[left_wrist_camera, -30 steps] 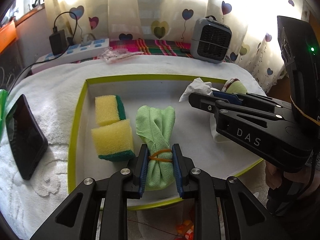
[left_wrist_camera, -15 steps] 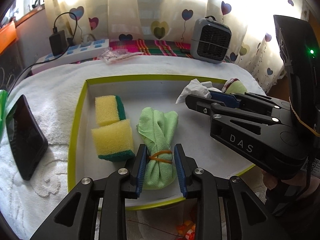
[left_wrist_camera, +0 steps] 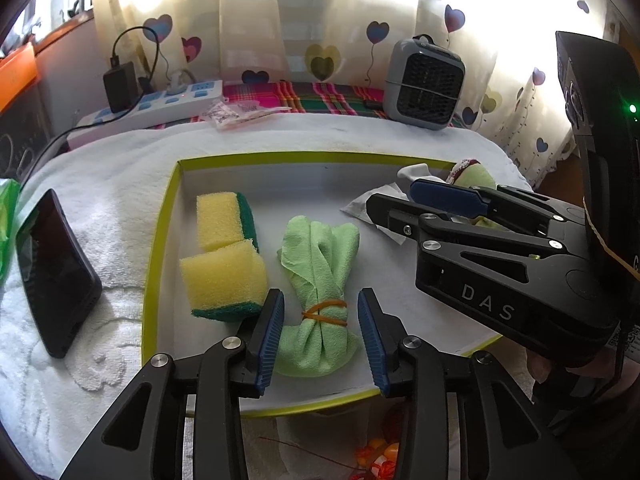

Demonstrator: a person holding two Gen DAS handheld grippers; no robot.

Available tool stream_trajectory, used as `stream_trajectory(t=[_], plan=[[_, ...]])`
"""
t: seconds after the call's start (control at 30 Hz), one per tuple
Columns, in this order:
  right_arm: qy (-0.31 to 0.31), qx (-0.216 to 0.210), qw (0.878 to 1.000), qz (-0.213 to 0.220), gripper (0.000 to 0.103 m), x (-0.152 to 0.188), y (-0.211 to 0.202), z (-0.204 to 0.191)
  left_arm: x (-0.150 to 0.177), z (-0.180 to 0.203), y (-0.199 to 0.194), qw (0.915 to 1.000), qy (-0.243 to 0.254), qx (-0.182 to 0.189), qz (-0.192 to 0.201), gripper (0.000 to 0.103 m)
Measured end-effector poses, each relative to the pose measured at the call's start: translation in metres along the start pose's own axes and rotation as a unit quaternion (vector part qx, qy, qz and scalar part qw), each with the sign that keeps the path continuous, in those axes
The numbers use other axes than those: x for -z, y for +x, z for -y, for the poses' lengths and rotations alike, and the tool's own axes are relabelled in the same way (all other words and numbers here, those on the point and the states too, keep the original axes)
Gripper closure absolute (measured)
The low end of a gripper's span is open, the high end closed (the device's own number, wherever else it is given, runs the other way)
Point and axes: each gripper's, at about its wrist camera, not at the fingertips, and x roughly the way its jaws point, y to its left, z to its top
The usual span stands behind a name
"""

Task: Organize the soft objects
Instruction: 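Open the right gripper on the white cloth in the box while the left gripper releases the green bundle, then withdraw both open grippers from the box toward the remaining bundles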

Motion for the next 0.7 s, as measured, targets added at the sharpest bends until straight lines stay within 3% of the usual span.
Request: stream_trajectory(t=[0.7], plan=[[0.015,-0.012,0.999,0.026,0.058,0.011,-0.037,-0.013,0.013,0.002,-0.036,0.9997,0.000,-0.011,0.023,0.065]])
